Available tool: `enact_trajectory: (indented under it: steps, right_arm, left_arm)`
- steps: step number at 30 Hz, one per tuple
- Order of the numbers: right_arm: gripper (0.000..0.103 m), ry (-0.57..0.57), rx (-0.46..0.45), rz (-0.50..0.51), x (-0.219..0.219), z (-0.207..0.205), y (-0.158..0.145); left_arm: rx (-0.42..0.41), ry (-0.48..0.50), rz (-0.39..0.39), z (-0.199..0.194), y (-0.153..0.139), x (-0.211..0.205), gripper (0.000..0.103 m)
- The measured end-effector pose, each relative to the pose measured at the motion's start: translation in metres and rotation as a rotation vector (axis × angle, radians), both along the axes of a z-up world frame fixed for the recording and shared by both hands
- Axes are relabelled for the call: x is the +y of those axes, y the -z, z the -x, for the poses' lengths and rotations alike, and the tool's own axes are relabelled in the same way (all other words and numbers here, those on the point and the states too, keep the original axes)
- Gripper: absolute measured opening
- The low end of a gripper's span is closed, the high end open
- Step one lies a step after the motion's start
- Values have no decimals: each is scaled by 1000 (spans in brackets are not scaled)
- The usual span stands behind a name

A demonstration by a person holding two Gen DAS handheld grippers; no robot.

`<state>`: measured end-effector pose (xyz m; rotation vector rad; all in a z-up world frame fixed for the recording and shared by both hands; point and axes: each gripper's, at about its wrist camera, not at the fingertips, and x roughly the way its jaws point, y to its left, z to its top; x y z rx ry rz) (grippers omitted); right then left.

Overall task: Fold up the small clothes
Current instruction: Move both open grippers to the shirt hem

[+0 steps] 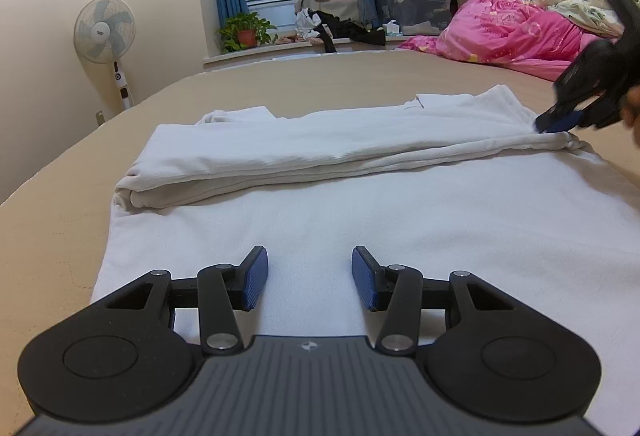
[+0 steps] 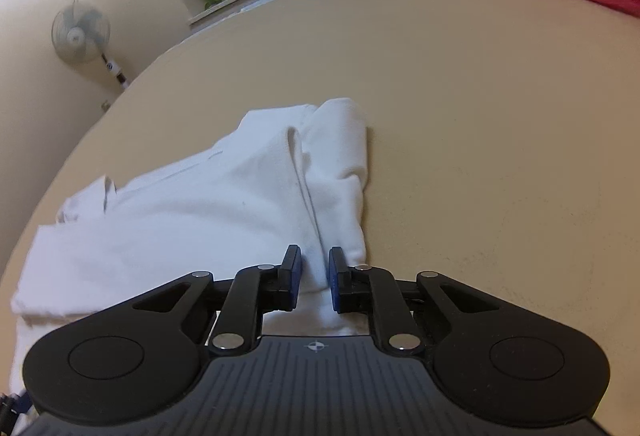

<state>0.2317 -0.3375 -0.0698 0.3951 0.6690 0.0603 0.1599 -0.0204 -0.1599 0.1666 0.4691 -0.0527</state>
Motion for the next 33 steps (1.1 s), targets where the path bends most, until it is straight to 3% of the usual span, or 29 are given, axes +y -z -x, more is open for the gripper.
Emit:
enact_trajectory:
  steps: [2, 6, 10, 15, 19, 23, 26, 30, 31, 33]
  right_arm:
    - [20, 35, -33, 27, 4, 20, -22]
    - [23, -6, -111, 98, 20, 68, -68]
    - [29, -44, -148, 92, 27, 127, -88]
    - [34, -71, -116, 103, 26, 207, -76]
    - [34, -25, -45, 113, 18, 242, -51]
    - [34, 21, -41, 102, 10, 267, -46]
    - [35, 18, -63, 101, 6, 284, -48]
    - [36, 22, -51, 82, -1, 296, -43]
    - [36, 26, -42, 74, -4, 296, -41]
    - [36, 34, -30, 69, -9, 294, -37]
  left_arm:
    - [2, 0, 5, 0, -1, 1, 53]
    - [16, 3, 21, 0, -4, 3, 52]
    - [48, -9, 33, 9, -8, 5, 55]
    - [130, 19, 43, 40, -18, 9, 59]
    - [244, 23, 47, 57, -32, 16, 61]
    - [367, -32, 126, 71, -57, 29, 61]
    - [357, 0, 174, 94, -82, 41, 61]
    - [266, 37, 184, 131, -102, 59, 61]
    - [236, 46, 176, 139, -102, 61, 57]
    - [194, 59, 159, 152, -97, 67, 36]
